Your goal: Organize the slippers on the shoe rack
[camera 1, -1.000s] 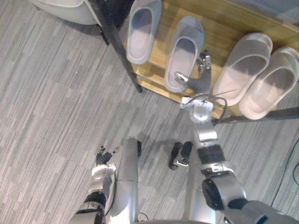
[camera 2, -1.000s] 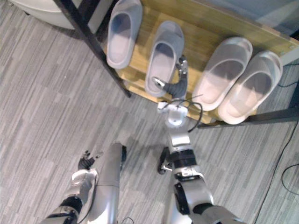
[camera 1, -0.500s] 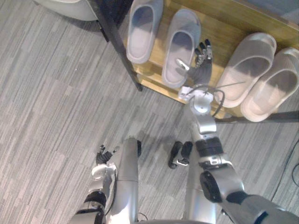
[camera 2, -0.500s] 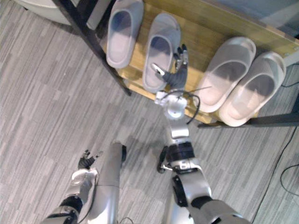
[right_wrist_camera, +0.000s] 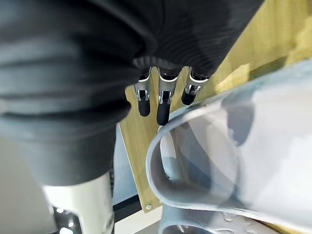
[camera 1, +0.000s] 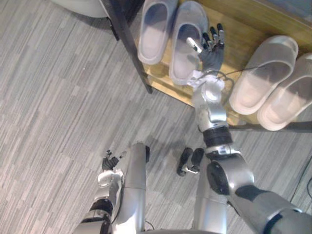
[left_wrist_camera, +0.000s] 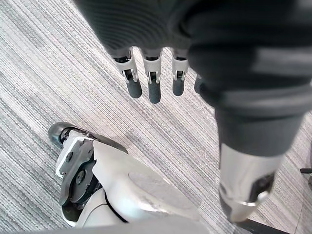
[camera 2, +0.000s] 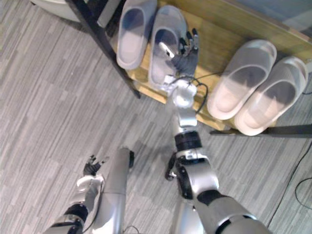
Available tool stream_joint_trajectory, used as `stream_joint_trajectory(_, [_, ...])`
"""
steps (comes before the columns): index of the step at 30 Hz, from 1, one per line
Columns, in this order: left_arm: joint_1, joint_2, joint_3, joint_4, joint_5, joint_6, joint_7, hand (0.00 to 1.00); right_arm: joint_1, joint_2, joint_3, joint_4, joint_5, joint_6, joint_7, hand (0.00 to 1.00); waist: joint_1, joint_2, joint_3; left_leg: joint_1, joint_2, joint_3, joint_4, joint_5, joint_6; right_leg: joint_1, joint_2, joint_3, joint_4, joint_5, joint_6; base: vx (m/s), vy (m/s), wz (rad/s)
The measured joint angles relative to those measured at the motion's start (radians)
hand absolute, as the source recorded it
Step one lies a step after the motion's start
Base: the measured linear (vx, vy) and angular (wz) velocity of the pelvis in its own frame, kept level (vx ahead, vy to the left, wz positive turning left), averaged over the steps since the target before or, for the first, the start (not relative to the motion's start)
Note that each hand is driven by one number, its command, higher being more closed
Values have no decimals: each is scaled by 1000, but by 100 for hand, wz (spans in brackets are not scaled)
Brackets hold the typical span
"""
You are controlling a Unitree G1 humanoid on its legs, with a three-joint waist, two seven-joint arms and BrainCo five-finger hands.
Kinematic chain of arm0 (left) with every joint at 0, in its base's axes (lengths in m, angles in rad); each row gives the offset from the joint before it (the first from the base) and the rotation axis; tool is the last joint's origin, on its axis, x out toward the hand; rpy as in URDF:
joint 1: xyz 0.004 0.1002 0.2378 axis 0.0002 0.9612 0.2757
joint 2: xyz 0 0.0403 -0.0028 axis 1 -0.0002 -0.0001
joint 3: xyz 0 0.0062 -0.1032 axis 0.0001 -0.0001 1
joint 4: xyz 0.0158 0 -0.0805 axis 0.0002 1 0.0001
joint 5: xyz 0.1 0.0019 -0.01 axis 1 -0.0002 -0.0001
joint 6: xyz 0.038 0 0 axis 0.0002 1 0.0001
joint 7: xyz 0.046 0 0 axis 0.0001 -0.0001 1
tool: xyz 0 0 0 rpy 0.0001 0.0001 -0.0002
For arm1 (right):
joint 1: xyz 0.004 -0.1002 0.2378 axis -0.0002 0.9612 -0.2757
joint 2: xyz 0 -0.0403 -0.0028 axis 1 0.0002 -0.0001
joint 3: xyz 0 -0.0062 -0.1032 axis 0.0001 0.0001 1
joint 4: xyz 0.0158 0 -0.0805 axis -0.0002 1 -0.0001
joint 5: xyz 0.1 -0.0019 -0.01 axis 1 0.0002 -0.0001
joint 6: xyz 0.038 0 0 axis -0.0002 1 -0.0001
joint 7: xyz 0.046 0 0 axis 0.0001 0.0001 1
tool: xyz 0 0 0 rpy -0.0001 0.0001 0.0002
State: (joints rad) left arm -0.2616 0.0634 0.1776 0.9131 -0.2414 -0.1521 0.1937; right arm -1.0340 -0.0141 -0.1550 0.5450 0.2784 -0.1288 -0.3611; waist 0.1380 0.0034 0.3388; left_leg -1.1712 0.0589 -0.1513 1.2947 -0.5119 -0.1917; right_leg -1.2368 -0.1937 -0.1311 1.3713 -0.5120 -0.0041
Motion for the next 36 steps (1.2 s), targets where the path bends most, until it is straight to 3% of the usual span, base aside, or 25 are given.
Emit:
stream_joint_trajectory(10, [-1, -8, -2, -9, -21, -9, 1, 0, -31, -35, 4, 24, -17, -10, -15, 0, 2, 17, 25, 4, 4, -1, -22, 15, -3, 9, -6, -12, -14, 7, -13, 5, -11, 3])
stream_joint_trajectory(15, [0, -4, -2, -10, -21, -7, 3, 0, 53, -28, 114, -75, -150, 0, -31, 0, -2, 19, 29, 11, 20, 6, -23, 15, -3, 18, 2, -13, -19, 6, -12, 9, -7, -3])
stream_joint_trajectory(22, [1, 5, 1, -18, -17, 2, 3, 0, 219, 4, 170, -183, -241, 18, -27, 0, -12, 14, 52, 44, 28, 13, -33, 14, -3, 48, 7, -11, -31, 1, -1, 0, 0, 0])
stream_joint_trajectory(36, [1, 12, 24, -19, 5, 11, 2, 0, 355, 56, 203, -291, -240, 17, 16, 0, -22, 0, 60, 56, 38, 31, -40, 14, -3, 54, 12, -1, -37, 3, -4, 2, -2, -1])
